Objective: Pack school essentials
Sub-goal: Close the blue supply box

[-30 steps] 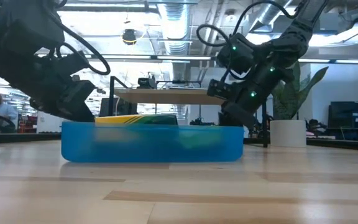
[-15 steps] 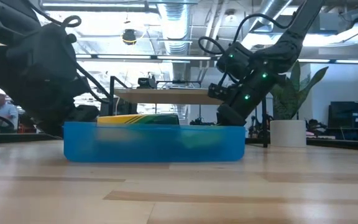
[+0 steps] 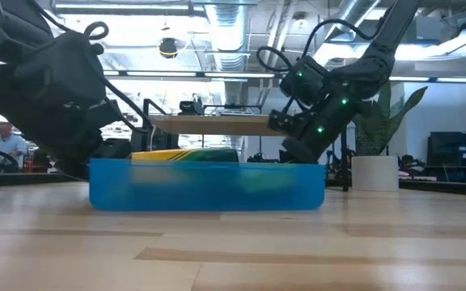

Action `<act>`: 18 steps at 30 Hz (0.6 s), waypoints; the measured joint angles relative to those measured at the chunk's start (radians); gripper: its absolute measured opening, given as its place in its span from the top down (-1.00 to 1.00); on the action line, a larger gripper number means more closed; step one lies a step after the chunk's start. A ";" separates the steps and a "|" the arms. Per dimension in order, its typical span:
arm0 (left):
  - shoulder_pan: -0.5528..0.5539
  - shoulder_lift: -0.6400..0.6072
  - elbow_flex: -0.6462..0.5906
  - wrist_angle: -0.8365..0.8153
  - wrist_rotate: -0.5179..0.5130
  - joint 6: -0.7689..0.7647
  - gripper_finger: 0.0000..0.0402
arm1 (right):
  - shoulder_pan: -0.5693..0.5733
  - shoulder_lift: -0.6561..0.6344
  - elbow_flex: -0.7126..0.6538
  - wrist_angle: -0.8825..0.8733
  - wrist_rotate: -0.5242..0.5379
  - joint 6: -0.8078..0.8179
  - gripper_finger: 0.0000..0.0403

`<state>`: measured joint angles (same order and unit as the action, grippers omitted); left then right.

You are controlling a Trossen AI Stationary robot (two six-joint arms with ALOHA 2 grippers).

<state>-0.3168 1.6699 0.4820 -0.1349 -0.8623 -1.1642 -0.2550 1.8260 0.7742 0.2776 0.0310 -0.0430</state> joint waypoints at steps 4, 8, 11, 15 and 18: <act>0.000 0.000 0.000 0.026 0.001 0.020 1.00 | -0.002 0.060 0.034 0.016 -0.007 0.000 0.99; -0.002 0.000 0.000 0.032 -0.014 0.023 1.00 | -0.003 0.091 0.055 0.019 -0.007 -0.003 0.97; -0.002 0.000 0.001 0.034 -0.019 0.045 1.00 | -0.003 0.078 0.057 0.013 -0.007 -0.007 0.97; -0.003 0.001 0.001 0.033 -0.030 0.046 1.00 | -0.004 0.040 0.054 -0.020 -0.007 -0.007 0.97; -0.007 0.001 0.001 0.033 -0.038 0.046 1.00 | 0.002 0.006 0.053 -0.038 -0.007 -0.007 0.97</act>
<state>-0.3241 1.6711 0.4828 -0.1020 -0.9002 -1.1182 -0.2527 1.8320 0.8268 0.2397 0.0243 -0.0502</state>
